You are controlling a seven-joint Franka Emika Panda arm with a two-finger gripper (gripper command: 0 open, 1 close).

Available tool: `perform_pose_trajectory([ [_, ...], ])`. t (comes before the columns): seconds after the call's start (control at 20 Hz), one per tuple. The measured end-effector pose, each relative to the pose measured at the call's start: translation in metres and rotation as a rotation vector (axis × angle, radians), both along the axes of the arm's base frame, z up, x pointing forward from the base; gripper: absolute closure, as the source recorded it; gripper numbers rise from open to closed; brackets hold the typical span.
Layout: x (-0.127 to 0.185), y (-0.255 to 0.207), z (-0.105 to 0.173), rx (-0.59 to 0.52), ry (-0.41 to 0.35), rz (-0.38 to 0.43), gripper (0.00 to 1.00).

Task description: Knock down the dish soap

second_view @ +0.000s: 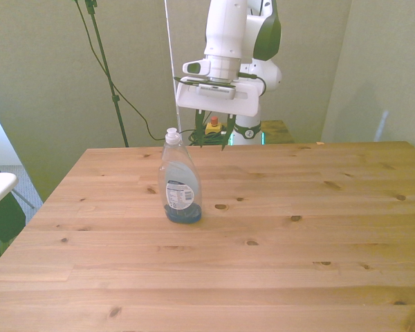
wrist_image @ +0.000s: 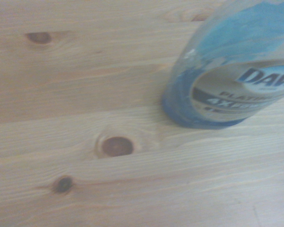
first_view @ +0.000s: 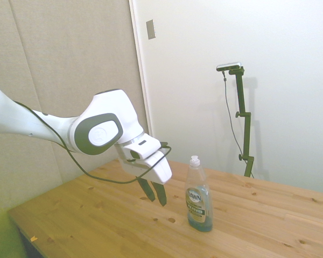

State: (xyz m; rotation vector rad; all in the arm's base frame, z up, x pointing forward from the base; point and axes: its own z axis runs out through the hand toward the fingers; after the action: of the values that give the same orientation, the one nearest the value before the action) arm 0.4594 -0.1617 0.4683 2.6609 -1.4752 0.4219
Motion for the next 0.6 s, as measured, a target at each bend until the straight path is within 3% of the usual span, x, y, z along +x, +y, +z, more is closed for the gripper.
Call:
perform_pose_trajectory([
  [0.4,0.024,-0.036,-0.025,-0.019,-0.025,-0.053,1.00],
  [0.6,0.030,-0.043,-0.020,-0.031,-0.040,-0.067,1.00],
])
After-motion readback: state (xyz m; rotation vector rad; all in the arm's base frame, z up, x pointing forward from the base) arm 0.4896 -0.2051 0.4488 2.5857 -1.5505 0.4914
